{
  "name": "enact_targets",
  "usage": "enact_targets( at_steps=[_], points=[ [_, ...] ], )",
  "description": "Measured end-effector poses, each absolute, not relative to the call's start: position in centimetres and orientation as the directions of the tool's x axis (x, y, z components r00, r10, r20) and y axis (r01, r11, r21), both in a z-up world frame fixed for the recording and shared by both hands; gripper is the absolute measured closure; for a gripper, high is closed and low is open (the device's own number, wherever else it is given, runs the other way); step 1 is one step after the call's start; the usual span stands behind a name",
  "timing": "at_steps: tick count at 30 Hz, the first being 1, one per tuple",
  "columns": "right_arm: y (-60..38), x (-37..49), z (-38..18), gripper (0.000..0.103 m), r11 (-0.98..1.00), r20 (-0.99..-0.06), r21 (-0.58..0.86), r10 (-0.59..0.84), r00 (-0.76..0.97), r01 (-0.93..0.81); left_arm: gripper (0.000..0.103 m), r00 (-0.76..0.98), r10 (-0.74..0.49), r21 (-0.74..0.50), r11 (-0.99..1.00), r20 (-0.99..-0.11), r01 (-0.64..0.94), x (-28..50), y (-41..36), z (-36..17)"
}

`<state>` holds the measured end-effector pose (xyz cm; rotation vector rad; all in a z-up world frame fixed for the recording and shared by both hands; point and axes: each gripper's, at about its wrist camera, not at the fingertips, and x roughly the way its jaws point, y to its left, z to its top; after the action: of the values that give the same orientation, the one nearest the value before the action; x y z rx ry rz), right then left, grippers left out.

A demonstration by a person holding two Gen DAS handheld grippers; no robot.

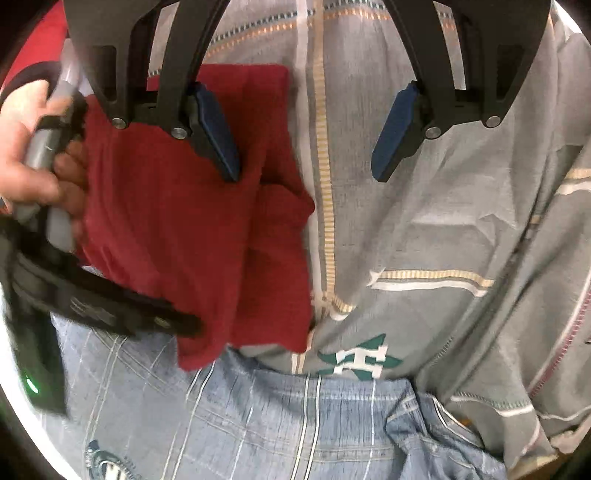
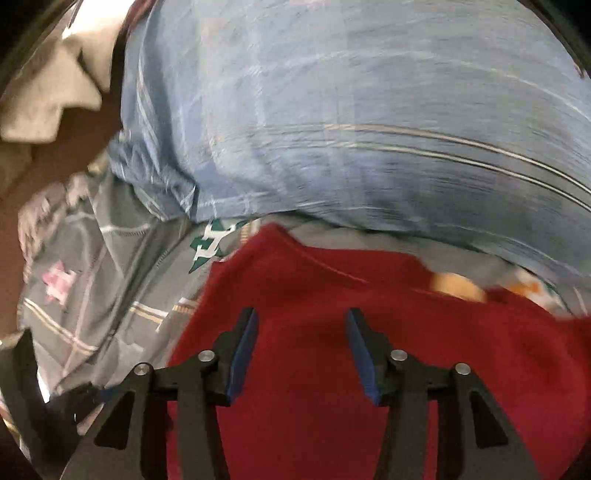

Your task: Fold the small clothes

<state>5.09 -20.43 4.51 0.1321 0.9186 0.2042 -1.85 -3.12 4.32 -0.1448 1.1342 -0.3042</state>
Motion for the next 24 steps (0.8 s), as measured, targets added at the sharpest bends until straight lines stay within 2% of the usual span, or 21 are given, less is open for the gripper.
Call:
enact_targets(
  at_steps=[4,9,11,14,17,22,24],
  points=[
    [-18.7,8.9,2.7,0.055,0.983,-0.801,0.163,0.184,0.570,-0.087,0.020,0.404,-0.301,-0.260,0.953,-0.864,0.153,-0.4,-2.7,4.4],
    [-17.4,10.9,1.4,0.052,0.994,-0.818,0.073,0.109,0.565,-0.086,0.020,0.378,-0.322,-0.291,0.947,-0.868,0.138,-0.2,-2.5,4.0],
    [-17.6,10.4,1.9,0.052,0.992,-0.818,0.097,0.127,0.560,-0.083,0.020,0.387,-0.306,-0.269,0.952,-0.870,0.148,-0.4,-2.9,4.1],
    [-18.0,8.9,3.4,0.053,0.974,-0.802,0.206,0.223,0.554,-0.094,0.020,0.396,-0.294,-0.254,0.955,-0.870,0.152,-0.7,-3.0,4.3],
    [-17.5,7.6,3.5,0.048,0.977,-0.808,0.177,0.212,0.549,-0.117,0.019,0.396,-0.294,-0.257,0.955,-0.870,0.146,-0.8,-2.9,4.2],
    [-16.5,7.9,2.1,0.046,0.982,-0.835,0.146,0.189,0.517,-0.123,0.020,0.399,-0.291,-0.256,0.957,-0.869,0.140,-0.9,-2.8,4.2],
    [-16.7,7.7,2.7,0.040,0.976,-0.835,0.187,0.219,0.505,-0.112,0.020,0.408,-0.283,-0.244,0.959,-0.868,0.146,-1.0,-2.9,4.3]
  ],
)
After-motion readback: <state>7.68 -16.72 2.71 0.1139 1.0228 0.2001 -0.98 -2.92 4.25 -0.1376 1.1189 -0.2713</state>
